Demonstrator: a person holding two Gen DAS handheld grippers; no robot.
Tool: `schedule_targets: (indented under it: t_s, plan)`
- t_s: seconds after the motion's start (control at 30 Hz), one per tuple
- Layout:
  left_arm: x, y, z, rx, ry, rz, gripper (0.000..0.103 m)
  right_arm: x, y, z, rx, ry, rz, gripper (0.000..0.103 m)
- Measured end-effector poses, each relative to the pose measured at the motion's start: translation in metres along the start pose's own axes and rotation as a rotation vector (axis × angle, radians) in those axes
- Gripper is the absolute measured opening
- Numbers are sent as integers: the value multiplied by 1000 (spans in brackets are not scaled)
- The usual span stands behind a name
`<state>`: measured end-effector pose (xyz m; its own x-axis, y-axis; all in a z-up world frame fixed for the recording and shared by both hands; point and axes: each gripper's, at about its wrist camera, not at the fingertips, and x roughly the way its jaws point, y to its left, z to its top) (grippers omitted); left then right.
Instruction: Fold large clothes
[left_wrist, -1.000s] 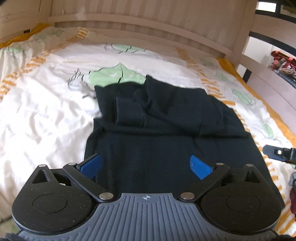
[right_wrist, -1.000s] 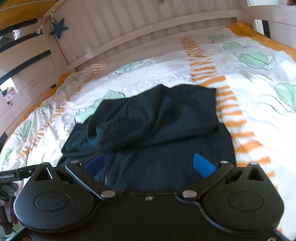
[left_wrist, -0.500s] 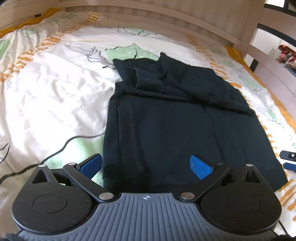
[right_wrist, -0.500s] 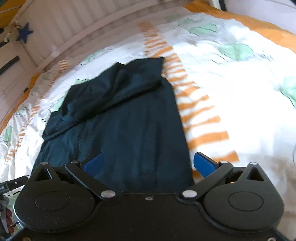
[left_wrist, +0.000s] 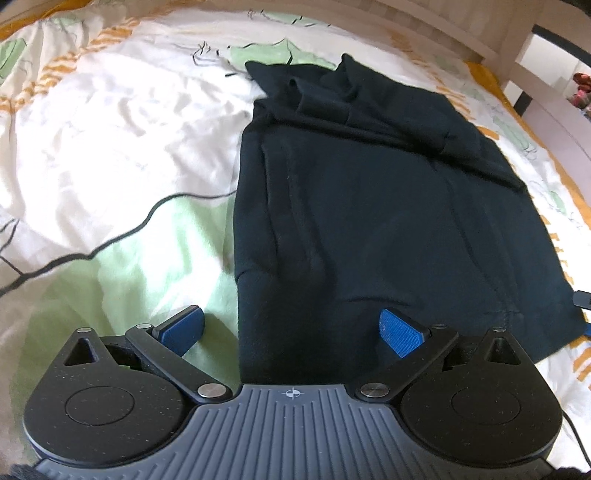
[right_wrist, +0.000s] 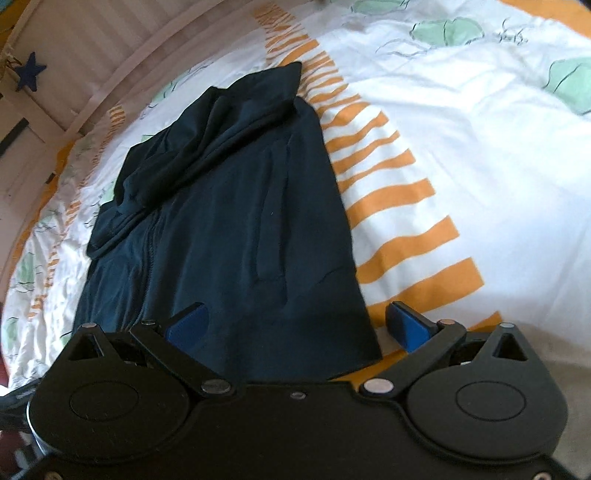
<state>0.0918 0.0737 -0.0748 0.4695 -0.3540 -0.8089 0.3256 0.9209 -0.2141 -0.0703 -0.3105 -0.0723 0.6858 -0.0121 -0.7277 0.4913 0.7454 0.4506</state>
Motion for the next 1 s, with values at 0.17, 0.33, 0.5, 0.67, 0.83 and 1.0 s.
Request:
schedule_targets:
  t_s: [0.17, 0.33, 0.5, 0.67, 0.83, 1.0]
  plan:
    - [7, 1, 0, -2, 17, -4, 103, 2, -1, -5, -17, 0, 26, 103]
    - [9, 2, -1, -22, 6, -9, 103, 4, -3, -8, -25, -18, 50, 103]
    - [6, 4, -3, -52, -12, -24, 102, 4, -5, -7, -11, -26, 67, 103]
    - [-2, 12, -5, -105, -35, -109, 97, 1, -9, -7, 12, -28, 105, 103]
    - [-10, 13, -8, -128, -61, -125, 58, -2, -8, -8, 7, -18, 130, 99]
    - [-12, 12, -9, -140, -64, -137, 40, -3, -4, -10, -3, -21, 106, 71]
